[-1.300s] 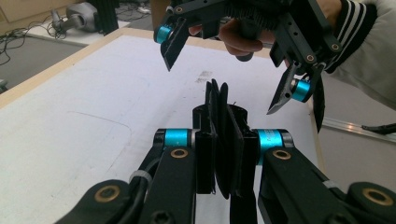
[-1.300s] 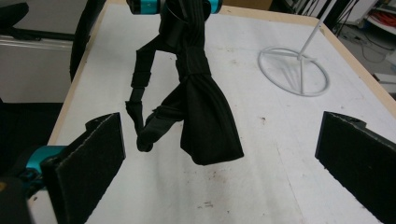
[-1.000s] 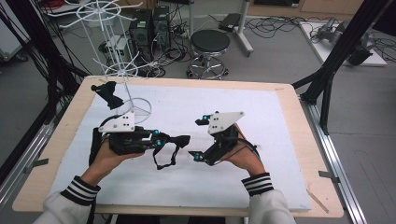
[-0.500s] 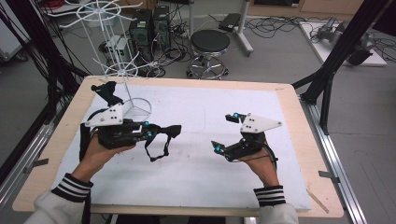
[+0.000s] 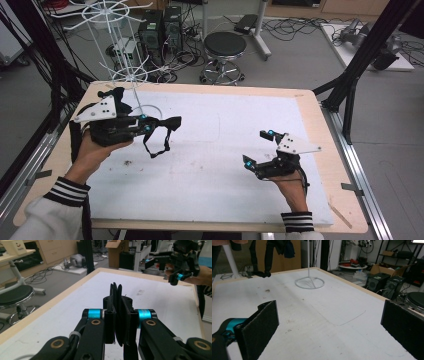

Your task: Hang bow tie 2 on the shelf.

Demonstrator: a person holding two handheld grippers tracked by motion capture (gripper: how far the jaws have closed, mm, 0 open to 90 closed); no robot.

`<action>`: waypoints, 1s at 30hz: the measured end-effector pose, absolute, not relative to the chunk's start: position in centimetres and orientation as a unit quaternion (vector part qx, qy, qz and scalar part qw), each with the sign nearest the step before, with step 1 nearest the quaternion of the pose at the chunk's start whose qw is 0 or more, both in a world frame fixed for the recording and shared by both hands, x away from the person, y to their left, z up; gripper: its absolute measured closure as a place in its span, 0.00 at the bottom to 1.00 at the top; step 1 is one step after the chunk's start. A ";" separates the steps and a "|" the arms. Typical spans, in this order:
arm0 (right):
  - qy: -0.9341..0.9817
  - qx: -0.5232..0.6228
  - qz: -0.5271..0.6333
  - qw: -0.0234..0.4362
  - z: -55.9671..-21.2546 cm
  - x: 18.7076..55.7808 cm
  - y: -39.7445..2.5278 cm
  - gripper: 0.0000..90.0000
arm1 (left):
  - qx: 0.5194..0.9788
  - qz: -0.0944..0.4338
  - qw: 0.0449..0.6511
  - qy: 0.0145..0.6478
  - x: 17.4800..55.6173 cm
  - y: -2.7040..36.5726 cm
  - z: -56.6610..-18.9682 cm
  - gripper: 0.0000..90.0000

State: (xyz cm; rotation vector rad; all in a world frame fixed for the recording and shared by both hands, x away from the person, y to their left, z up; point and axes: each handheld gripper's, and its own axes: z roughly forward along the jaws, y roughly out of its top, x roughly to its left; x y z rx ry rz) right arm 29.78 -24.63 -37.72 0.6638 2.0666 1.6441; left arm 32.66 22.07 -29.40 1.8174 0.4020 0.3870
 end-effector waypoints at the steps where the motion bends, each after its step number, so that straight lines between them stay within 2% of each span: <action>1: 0.741 0.240 0.591 0.210 -37.8 29.7 -24.8 0.01 | 0.777 0.169 0.581 0.173 32.7 22.2 -29.2 0.91; 12: 0.710 0.274 0.607 0.230 -39.5 28.8 -26.6 0.01 | 0.774 0.198 0.572 0.186 33.6 23.8 -27.3 0.91; 30: 0.652 0.309 0.623 0.302 -41.1 27.1 -28.2 0.01 | 0.782 0.226 0.548 0.193 36.0 25.2 -25.3 0.91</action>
